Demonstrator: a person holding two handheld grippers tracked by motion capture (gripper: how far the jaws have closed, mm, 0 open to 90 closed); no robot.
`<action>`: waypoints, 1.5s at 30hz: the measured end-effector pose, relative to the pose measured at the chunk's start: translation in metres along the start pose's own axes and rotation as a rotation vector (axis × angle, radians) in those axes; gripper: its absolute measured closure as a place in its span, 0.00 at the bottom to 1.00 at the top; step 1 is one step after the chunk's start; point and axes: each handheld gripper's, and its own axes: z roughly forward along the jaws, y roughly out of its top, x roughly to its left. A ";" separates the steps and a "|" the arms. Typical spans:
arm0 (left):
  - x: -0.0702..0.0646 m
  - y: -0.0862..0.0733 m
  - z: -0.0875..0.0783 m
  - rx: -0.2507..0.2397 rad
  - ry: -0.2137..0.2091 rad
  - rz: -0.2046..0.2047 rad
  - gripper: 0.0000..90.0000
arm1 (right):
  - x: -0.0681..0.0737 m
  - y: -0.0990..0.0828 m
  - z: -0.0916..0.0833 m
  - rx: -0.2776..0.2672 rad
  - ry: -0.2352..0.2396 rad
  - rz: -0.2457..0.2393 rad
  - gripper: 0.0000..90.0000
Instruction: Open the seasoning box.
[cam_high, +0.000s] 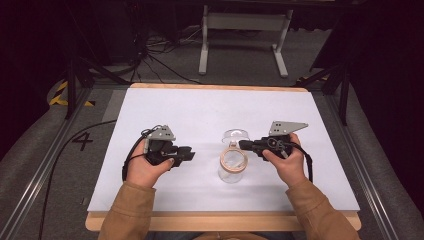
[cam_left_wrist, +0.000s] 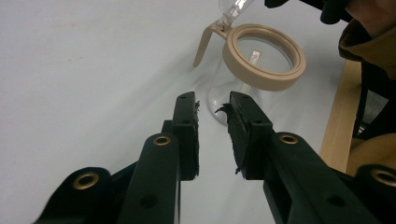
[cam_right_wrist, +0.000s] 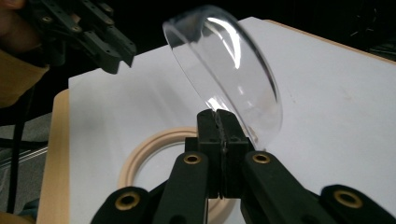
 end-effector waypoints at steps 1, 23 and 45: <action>0.000 0.000 0.000 -0.001 0.003 0.009 0.82 | -0.003 -0.002 0.001 0.005 -0.010 0.002 1.00; -0.004 0.010 0.001 -0.019 -0.023 0.017 0.79 | 0.007 0.009 -0.020 0.012 -0.025 -0.030 1.00; 0.018 0.007 -0.002 -0.002 0.051 -0.066 0.75 | -0.029 -0.003 -0.088 0.086 -0.229 0.047 0.84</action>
